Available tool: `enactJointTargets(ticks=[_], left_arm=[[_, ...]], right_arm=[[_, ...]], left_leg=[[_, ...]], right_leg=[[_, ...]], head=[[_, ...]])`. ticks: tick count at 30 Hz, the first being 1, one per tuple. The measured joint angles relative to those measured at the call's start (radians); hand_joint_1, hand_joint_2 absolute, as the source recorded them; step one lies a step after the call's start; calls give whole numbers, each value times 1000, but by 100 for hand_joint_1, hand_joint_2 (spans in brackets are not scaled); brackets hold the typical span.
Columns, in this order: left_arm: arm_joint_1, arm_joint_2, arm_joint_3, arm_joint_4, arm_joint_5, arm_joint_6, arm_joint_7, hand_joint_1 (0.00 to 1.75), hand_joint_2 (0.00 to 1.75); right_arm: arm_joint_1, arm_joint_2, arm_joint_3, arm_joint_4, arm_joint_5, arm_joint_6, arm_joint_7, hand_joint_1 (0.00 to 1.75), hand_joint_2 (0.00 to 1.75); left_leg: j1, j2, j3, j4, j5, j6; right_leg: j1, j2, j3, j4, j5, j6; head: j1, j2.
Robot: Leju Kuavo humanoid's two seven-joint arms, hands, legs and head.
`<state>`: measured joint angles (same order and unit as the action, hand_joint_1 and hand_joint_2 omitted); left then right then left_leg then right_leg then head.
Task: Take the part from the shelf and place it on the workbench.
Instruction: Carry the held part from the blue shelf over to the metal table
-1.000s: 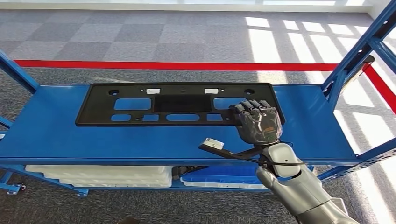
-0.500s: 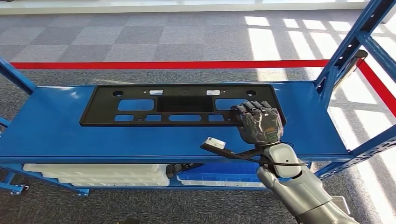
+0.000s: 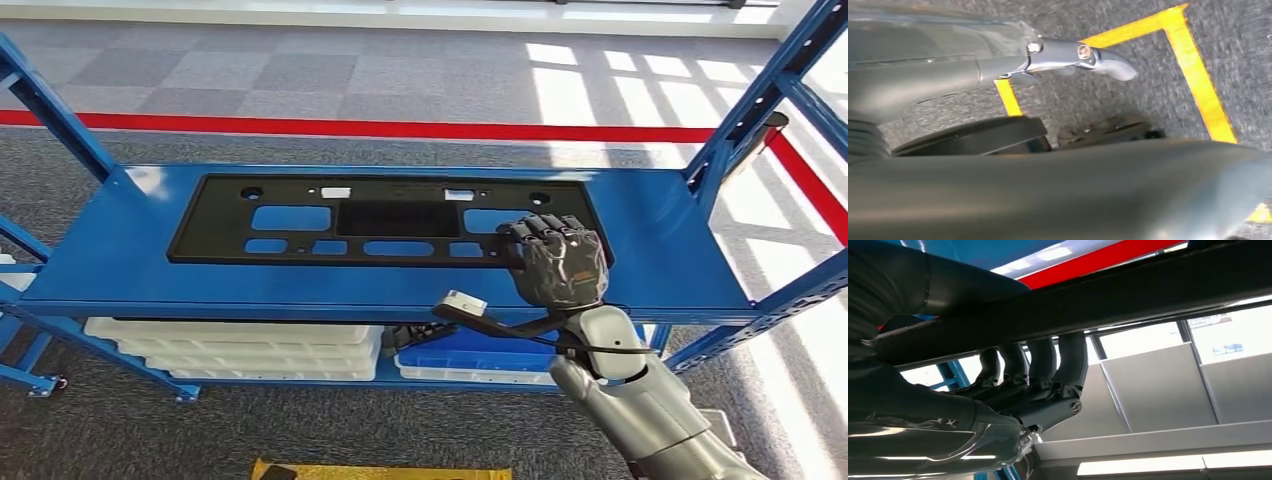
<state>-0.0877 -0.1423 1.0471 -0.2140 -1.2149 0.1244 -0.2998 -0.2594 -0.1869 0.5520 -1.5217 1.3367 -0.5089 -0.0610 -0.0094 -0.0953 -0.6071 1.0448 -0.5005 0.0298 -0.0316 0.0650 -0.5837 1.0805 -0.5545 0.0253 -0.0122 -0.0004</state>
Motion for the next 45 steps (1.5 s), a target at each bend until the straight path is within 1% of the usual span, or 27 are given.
enactJointTargets(ticks=[4,11,20,33,45], left_arm=[[0,0,0,0,0,0,0,0,175],[-1,0,0,0,1,0,-1,0,175],[-3,0,1,0,2,1,-2,0,175],[-3,-1,2,0,4,1,-1,0,175],[-3,-3,2,0,6,1,-2,0,175]], right_arm=[[0,0,1,0,1,0,0,175,175],[-2,0,4,0,2,0,0,175,175],[1,0,7,-1,3,0,-1,175,175],[1,0,11,-4,5,-2,-1,175,175],[1,0,16,-4,8,-2,-1,175,175]], left_leg=[[-1,-2,-2,0,-1,-1],[-6,-6,-2,5,-2,-3],[-6,-11,-6,12,-3,-5],[-1,-16,-10,15,-3,-5],[-1,-20,-12,12,-1,-7]], right_leg=[[-1,11,1,2,-5,0],[-1,18,-1,-3,-5,1],[-2,24,4,-16,-3,1],[-2,20,4,-17,-6,-2],[1,13,5,-13,-6,-3]], head=[[0,0],[0,0],[0,0],[-3,0],[-1,0]])
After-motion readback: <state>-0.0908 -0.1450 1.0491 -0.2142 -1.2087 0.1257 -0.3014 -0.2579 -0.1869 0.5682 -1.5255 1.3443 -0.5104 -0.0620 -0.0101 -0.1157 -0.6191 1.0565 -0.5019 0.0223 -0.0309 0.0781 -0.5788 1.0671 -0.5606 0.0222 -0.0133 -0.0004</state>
